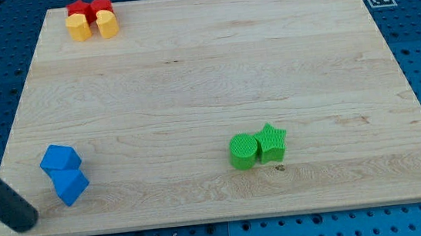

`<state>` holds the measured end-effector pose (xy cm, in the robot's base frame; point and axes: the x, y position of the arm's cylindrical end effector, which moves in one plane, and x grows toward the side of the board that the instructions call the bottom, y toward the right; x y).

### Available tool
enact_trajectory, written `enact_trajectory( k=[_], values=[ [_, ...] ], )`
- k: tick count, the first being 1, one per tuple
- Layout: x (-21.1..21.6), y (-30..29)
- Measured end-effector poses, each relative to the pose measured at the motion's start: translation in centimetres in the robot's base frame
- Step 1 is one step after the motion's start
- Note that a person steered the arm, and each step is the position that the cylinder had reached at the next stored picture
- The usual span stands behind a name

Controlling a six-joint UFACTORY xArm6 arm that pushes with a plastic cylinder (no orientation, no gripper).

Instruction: Move the blue blocks towards the left center

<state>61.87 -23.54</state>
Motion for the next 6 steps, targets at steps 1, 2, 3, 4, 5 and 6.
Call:
enact_trajectory(
  k=[1, 2, 3, 4, 5, 6],
  values=[
    [-0.9, 4.3],
    [-6.2, 5.5],
    [-12.7, 5.4],
    [-15.7, 5.7],
    [-13.2, 9.4],
    [-8.0, 10.1]
  ],
)
